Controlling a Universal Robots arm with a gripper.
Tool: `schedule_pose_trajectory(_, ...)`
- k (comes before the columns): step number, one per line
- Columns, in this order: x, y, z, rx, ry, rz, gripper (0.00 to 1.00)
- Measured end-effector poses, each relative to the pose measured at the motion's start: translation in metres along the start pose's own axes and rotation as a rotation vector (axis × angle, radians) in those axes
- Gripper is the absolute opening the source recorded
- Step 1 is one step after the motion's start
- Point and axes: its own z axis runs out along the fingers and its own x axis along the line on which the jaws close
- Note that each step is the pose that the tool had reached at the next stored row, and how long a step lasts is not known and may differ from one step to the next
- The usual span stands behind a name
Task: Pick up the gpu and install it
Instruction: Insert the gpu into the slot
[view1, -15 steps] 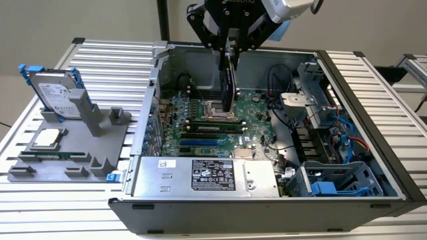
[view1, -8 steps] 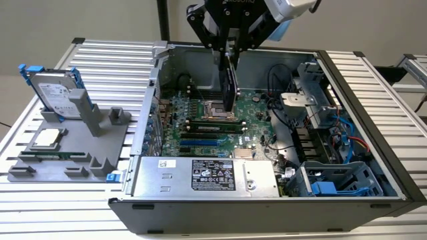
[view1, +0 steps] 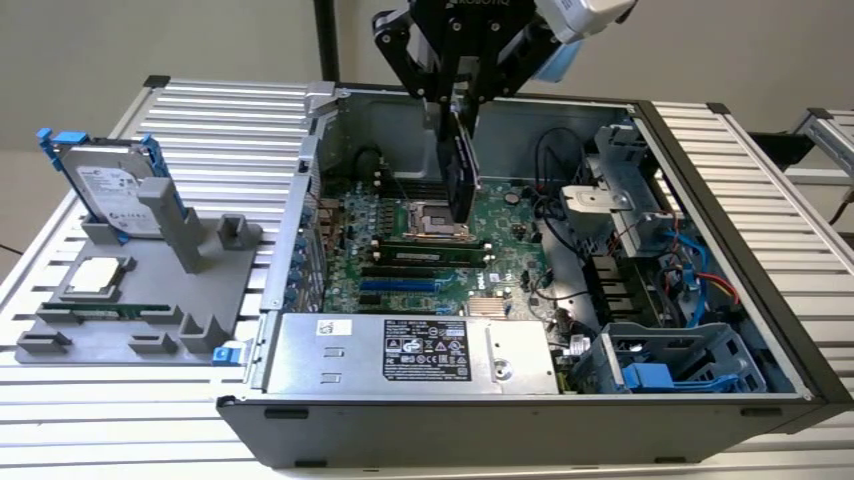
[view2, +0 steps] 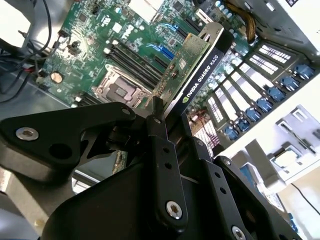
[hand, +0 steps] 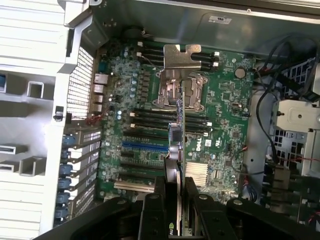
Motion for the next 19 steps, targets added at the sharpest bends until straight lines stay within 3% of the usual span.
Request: schedule_pose_trajectory(19,0.0,0.0,0.0,-0.0024,0.0058,-0.123,0.0)
